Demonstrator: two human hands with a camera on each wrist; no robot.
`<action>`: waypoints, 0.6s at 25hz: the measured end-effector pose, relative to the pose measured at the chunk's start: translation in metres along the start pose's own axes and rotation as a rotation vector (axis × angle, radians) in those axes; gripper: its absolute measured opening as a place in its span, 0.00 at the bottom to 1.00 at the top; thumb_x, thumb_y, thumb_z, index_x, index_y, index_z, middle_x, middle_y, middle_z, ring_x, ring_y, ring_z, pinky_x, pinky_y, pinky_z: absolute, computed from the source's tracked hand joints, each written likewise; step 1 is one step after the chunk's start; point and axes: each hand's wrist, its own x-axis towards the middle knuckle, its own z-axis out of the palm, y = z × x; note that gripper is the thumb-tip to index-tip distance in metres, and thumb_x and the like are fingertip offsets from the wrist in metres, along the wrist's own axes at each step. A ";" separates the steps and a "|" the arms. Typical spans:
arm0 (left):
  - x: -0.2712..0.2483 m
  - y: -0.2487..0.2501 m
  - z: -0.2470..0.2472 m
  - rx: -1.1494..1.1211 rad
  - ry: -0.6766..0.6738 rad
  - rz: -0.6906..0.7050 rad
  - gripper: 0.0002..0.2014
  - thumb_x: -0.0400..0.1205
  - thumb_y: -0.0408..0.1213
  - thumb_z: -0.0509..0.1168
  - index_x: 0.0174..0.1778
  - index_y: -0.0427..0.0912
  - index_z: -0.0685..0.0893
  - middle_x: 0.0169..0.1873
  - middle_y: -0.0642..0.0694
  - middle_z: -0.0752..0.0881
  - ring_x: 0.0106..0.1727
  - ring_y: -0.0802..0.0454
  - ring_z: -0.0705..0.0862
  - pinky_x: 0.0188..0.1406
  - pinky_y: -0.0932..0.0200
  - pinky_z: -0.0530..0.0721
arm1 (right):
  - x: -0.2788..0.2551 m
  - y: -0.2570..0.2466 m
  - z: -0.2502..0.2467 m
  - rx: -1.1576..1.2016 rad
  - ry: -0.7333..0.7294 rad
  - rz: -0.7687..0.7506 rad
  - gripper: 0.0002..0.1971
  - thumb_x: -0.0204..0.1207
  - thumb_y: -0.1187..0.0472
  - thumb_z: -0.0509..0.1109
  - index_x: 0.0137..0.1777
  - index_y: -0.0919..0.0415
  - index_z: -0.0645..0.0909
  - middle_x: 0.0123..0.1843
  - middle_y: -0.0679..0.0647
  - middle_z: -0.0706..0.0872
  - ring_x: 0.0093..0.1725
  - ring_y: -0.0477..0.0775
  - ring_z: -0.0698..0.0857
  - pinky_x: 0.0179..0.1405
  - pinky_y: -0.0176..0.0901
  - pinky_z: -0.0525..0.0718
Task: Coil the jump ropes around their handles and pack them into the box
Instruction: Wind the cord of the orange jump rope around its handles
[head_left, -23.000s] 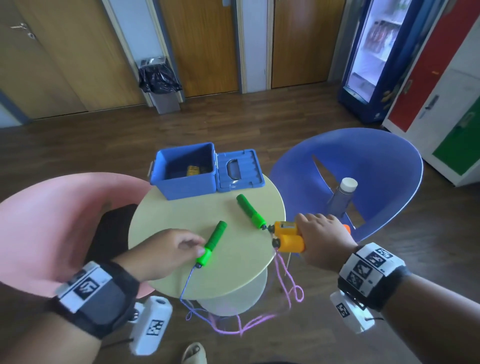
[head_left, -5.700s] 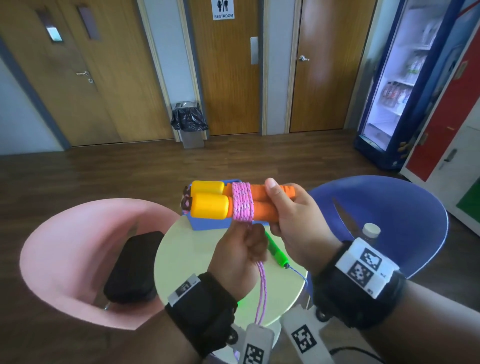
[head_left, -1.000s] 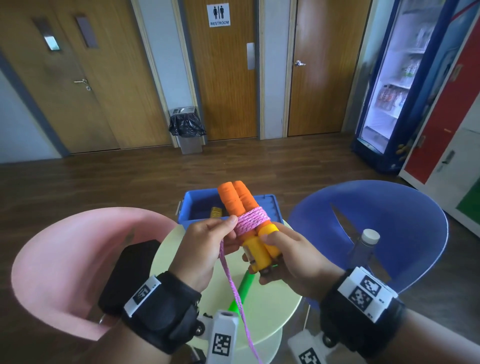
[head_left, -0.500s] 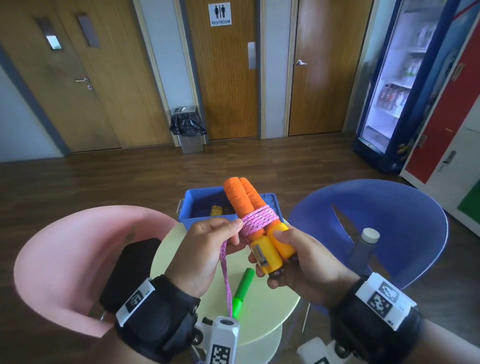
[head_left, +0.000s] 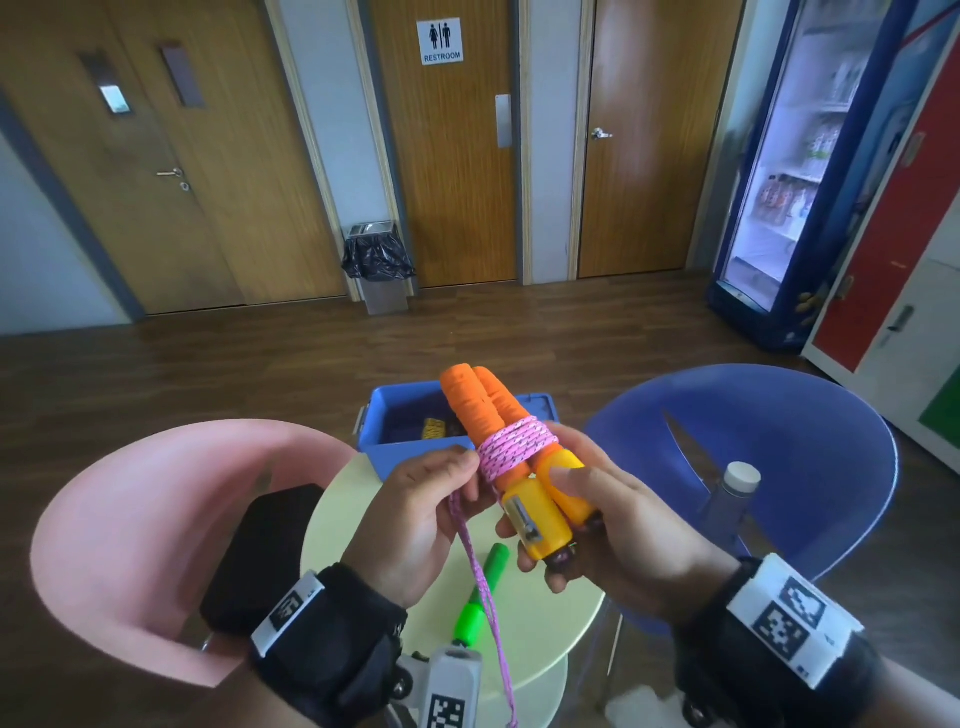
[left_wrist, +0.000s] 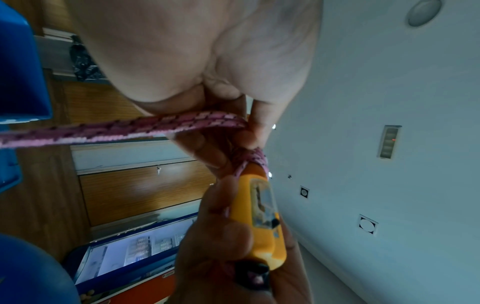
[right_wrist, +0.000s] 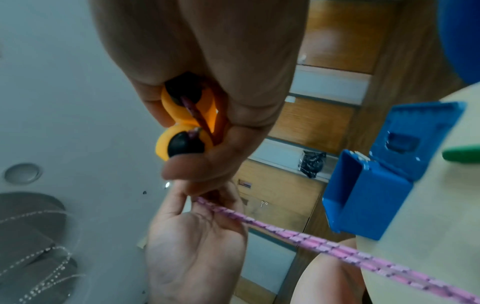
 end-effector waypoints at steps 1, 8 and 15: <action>-0.001 0.002 0.001 0.007 -0.015 0.011 0.17 0.78 0.37 0.65 0.23 0.40 0.76 0.28 0.39 0.75 0.34 0.46 0.78 0.44 0.52 0.82 | -0.001 -0.003 -0.001 -0.017 -0.016 -0.019 0.26 0.75 0.56 0.65 0.73 0.37 0.72 0.53 0.74 0.87 0.41 0.71 0.85 0.28 0.49 0.84; -0.003 0.009 0.001 0.004 -0.089 0.005 0.16 0.74 0.40 0.71 0.22 0.40 0.76 0.30 0.37 0.77 0.34 0.43 0.81 0.41 0.52 0.85 | -0.008 -0.010 0.001 -0.077 -0.074 -0.088 0.25 0.75 0.64 0.67 0.68 0.38 0.72 0.59 0.73 0.85 0.45 0.79 0.87 0.31 0.56 0.89; -0.009 0.014 0.008 -0.053 -0.020 -0.033 0.17 0.75 0.34 0.64 0.19 0.40 0.78 0.26 0.40 0.79 0.30 0.49 0.82 0.33 0.60 0.85 | -0.009 -0.003 0.005 -0.118 -0.030 -0.159 0.25 0.73 0.67 0.68 0.65 0.39 0.73 0.60 0.69 0.85 0.49 0.76 0.88 0.34 0.54 0.89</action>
